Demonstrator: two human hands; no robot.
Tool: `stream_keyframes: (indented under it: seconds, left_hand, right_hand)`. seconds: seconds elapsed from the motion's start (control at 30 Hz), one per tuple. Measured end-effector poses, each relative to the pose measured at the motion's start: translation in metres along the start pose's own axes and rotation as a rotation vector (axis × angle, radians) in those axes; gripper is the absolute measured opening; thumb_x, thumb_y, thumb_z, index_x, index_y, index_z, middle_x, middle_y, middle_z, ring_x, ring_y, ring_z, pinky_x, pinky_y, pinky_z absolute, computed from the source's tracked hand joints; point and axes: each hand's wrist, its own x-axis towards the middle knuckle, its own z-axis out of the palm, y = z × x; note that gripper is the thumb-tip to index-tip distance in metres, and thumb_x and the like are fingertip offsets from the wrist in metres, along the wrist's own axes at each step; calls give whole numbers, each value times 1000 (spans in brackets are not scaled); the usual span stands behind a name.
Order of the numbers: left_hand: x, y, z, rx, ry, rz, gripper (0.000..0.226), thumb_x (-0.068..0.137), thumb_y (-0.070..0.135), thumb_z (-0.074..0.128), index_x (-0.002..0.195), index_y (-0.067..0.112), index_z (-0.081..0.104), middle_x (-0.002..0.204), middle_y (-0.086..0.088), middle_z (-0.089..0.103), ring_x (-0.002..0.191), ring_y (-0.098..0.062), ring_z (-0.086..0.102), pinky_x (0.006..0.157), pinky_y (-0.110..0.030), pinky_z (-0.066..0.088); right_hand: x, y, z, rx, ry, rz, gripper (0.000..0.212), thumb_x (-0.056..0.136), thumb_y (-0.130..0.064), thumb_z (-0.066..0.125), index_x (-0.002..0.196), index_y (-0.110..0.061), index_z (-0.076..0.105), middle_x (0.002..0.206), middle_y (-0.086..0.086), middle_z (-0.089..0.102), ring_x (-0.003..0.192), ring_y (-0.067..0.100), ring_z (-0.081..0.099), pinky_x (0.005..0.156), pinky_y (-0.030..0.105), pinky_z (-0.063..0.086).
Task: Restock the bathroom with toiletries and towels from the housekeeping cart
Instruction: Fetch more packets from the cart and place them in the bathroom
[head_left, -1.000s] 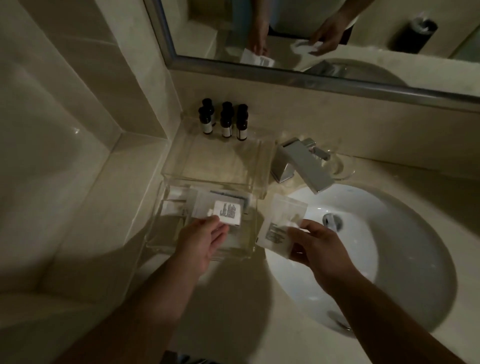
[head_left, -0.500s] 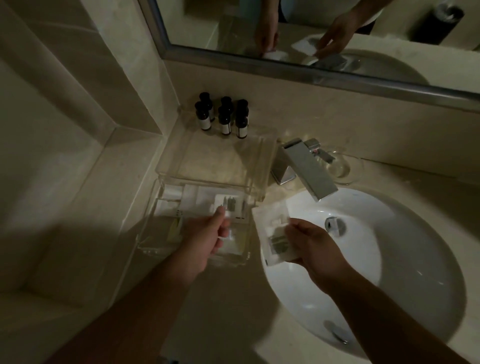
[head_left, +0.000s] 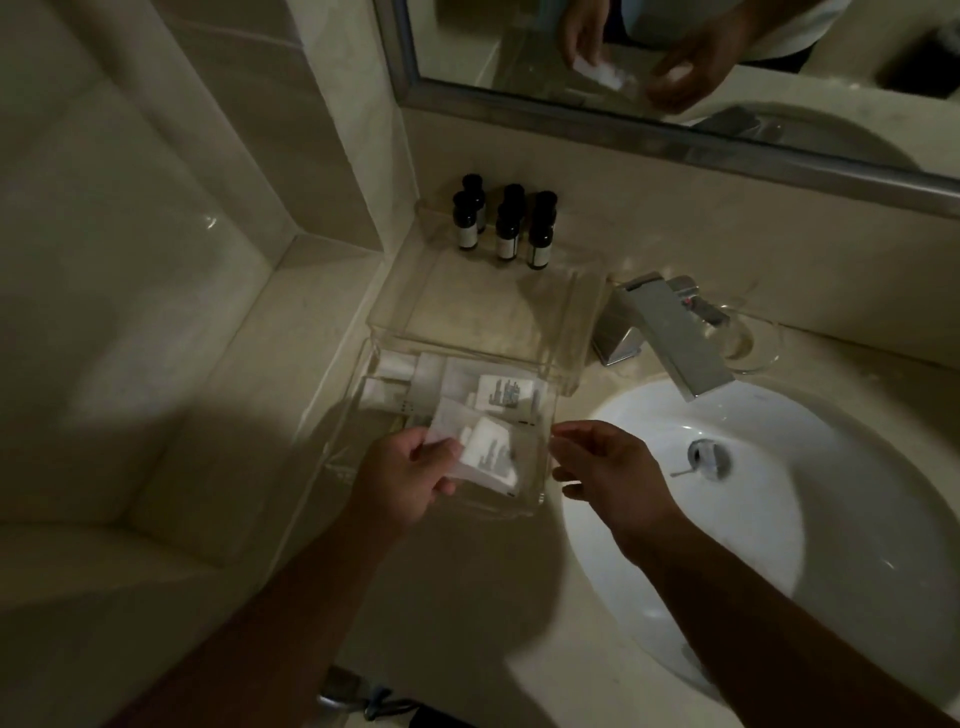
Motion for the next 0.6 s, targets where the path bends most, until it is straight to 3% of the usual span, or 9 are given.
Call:
stream_keyframes:
  seconds: [0.1,0.17,0.3,0.5,0.6]
  left_hand:
    - [8,-8,-5,21,81,-30,19,96,28,64,105,13,71,81,-2,74,58,-9,69,52,-24,53]
    - [10,-8,-4,185,90,6,20,97,35,62,95,17,70,78,-1,72,60,-11,69,54,-29,56]
    - [4,3,-1,514,98,91,27,99,43,55,79,24,60,67,2,61,54,-6,57,49,-17,37]
    - [3,12,-9,712,77,162,22,93,50,60,91,28,59,79,9,60,67,-6,57,52,-24,38]
    - [0,13,-16,762,48,185,34,89,56,60,104,25,61,91,5,62,76,-12,61,58,-29,48]
  right_hand:
    - [-2,-1,0,9,19,-3,8,92,-16,69,97,-21,72,84,-3,75,77,16,69,69,30,55]
    - [-4,0,1,0,29,0,8,92,-16,69,95,-22,72,82,-3,75,77,15,69,69,30,56]
    - [-11,-1,0,-29,46,6,7,92,-17,69,95,-23,71,86,1,74,78,17,67,69,30,55]
    - [-28,-11,0,-97,104,-9,9,91,-17,69,99,-21,71,90,3,73,81,19,67,74,34,56]
    - [-43,-12,0,-137,171,-22,8,90,-17,69,95,-22,71,89,3,73,78,17,66,74,34,56]
